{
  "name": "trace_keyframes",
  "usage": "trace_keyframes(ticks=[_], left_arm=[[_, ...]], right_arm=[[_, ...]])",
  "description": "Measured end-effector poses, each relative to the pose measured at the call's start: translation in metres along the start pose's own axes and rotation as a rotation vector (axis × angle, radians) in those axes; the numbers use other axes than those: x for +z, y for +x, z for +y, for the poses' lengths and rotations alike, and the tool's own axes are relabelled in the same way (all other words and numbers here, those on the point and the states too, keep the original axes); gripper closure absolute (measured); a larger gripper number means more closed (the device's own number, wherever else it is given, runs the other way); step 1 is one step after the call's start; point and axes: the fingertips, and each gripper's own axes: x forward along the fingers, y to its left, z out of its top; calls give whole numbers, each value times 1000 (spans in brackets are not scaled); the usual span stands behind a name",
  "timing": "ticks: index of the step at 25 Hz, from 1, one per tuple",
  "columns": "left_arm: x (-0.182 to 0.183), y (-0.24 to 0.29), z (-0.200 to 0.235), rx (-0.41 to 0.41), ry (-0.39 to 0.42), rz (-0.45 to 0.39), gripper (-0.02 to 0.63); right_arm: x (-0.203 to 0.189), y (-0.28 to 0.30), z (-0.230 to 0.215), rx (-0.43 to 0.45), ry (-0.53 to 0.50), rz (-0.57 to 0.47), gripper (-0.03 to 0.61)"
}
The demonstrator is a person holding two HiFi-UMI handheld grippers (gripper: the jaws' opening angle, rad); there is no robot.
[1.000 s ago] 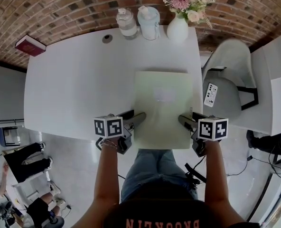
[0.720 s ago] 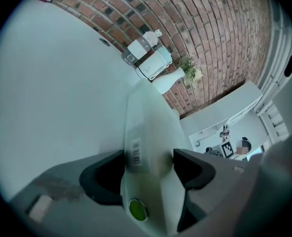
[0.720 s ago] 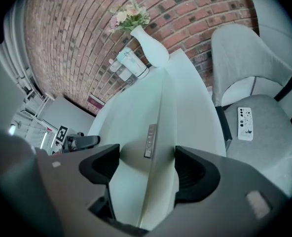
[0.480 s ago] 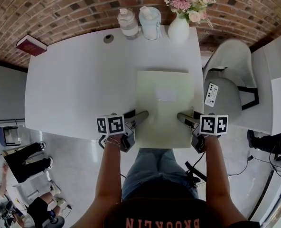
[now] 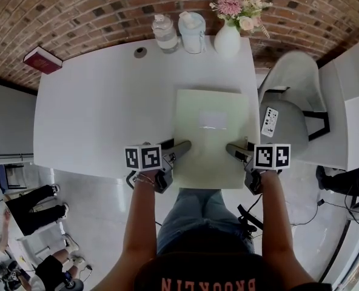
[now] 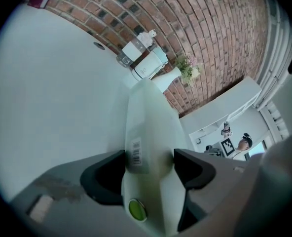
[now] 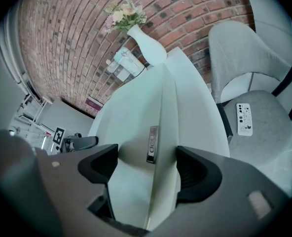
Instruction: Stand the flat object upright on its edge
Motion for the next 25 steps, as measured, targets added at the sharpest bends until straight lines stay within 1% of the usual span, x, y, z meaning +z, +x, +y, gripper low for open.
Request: trace_keyframes(ticks=[10, 19, 25], left_arm=[[14, -10, -16, -16, 21, -30, 293], [29, -21, -30, -28, 70, -50, 293], [35, -29, -37, -33, 94, -57, 293]], right_arm=[[17, -14, 15, -13, -41, -47, 202], [28, -26, 32, -10, -68, -91, 202], [31, -32, 41, -19, -84, -103, 202]])
